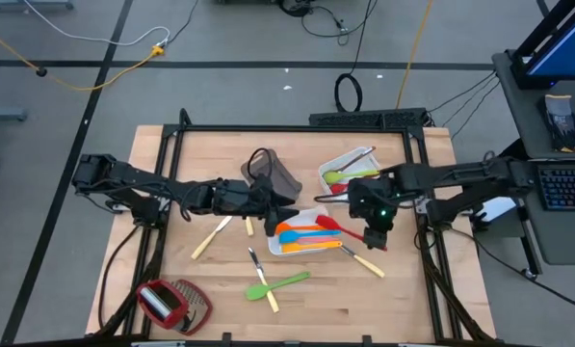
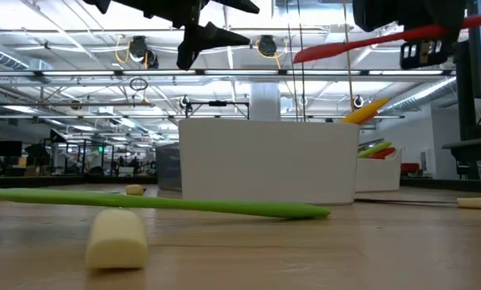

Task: Pick & Place Kitchen Items
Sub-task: Put the red spatula into bottom white bin

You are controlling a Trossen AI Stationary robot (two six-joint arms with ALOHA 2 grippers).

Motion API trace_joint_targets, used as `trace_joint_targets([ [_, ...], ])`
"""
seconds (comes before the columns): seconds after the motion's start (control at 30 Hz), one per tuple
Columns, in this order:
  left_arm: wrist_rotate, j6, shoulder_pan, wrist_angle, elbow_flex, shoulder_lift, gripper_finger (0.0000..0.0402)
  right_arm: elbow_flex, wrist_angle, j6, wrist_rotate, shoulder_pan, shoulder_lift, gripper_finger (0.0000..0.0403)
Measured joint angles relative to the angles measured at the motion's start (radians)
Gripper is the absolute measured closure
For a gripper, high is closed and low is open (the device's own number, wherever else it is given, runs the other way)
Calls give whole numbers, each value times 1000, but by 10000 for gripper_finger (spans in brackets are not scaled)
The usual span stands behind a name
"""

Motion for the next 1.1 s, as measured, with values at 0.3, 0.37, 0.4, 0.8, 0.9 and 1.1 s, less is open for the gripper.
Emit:
trace_joint_targets([
  [0.3,2,97,-3,-19,0,0,185,73,-101,16,-309,0,168,376],
  [0.37,2,81,-3,-29,0,0,185,79,-98,42,-363,-6,189,376],
  [0.4,2,79,-3,-33,0,0,185,81,-98,58,-390,-11,198,376],
  [0.8,2,87,-3,-69,0,0,185,85,184,418,-647,-122,236,376],
  [0.9,2,107,-3,-69,0,0,186,86,320,506,-671,-154,252,376],
  [1.1,2,124,-3,-65,0,0,185,84,317,506,-669,-206,311,376],
])
